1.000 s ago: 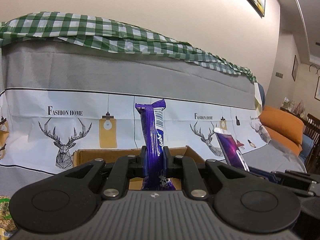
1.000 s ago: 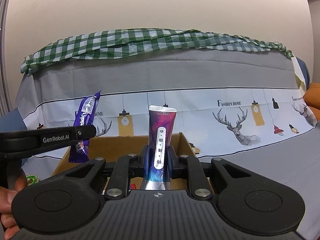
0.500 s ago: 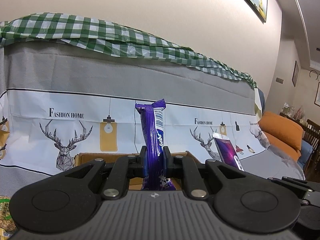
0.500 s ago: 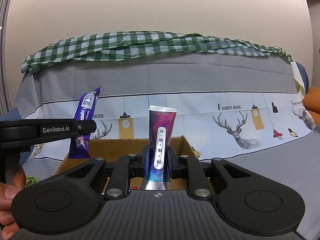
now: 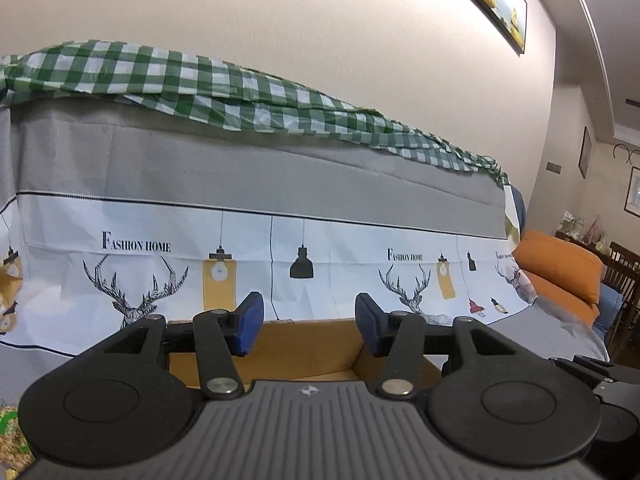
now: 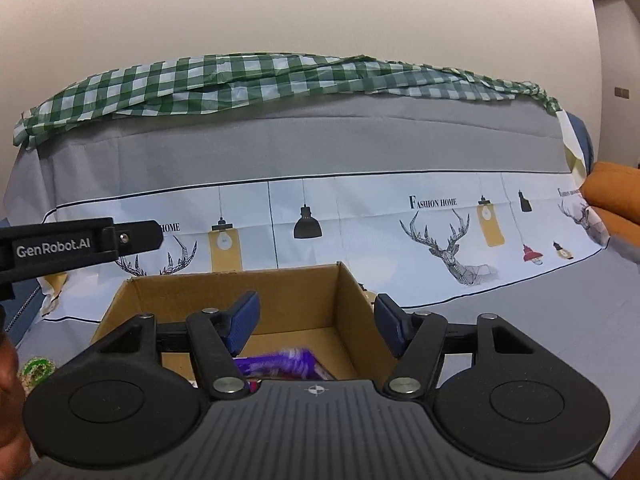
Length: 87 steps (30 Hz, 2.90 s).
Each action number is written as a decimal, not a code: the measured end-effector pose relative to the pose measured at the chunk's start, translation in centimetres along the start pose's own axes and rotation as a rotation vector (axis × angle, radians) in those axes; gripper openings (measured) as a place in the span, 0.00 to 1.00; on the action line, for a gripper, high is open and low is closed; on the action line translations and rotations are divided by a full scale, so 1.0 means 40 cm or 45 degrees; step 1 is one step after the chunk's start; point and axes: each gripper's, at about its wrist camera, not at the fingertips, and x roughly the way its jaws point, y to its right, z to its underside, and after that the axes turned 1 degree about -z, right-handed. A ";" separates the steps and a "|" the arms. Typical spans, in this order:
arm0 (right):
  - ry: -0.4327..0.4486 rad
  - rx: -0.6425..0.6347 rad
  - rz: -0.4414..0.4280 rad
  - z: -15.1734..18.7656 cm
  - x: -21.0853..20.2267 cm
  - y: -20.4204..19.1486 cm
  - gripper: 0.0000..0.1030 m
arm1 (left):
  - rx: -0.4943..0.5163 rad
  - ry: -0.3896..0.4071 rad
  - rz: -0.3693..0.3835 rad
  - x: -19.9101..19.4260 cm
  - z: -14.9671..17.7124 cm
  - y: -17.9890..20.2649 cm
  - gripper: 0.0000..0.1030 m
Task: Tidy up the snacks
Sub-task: 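Open both grippers to drop the candy bar and tube into the box, then move both grippers back over the yellow bar and rice cake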
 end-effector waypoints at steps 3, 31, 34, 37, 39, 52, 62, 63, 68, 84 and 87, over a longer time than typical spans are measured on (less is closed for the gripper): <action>0.008 -0.016 0.003 0.000 0.000 -0.013 0.62 | 0.020 0.022 -0.009 -0.015 0.005 -0.008 0.58; -0.005 -0.044 -0.452 0.036 -0.098 -0.235 0.19 | 0.275 -0.242 -0.606 -0.276 0.090 -0.313 0.01; 0.009 -0.125 -0.531 0.044 -0.115 -0.286 0.10 | 0.119 -0.220 -0.673 -0.301 0.076 -0.385 0.01; 0.031 -0.167 -0.623 0.049 -0.134 -0.329 0.03 | -0.018 -0.272 -0.700 -0.311 0.081 -0.450 0.01; 0.040 -0.186 -0.668 0.051 -0.141 -0.360 0.03 | -0.075 -0.298 -0.729 -0.314 0.083 -0.482 0.01; -0.298 -0.178 -0.802 0.133 -0.018 -0.586 0.04 | -0.185 -0.319 -0.767 -0.296 0.068 -0.545 0.01; -0.677 0.142 -0.598 0.201 0.168 -0.620 0.64 | -0.117 -0.342 -0.746 -0.257 0.075 -0.528 0.02; -0.687 0.172 -0.573 0.203 0.179 -0.620 0.70 | -0.113 -0.345 -0.746 -0.253 0.075 -0.528 0.03; -0.713 0.260 -0.488 0.213 0.233 -0.625 0.70 | -0.093 -0.354 -0.757 -0.239 0.077 -0.525 0.07; -0.709 -0.088 -0.478 0.234 0.235 -0.690 0.12 | -0.111 -0.392 -0.782 -0.233 0.085 -0.544 0.07; -0.747 -0.065 -0.464 0.216 0.223 -0.665 0.12 | -0.147 -0.400 -0.779 -0.229 0.086 -0.552 0.07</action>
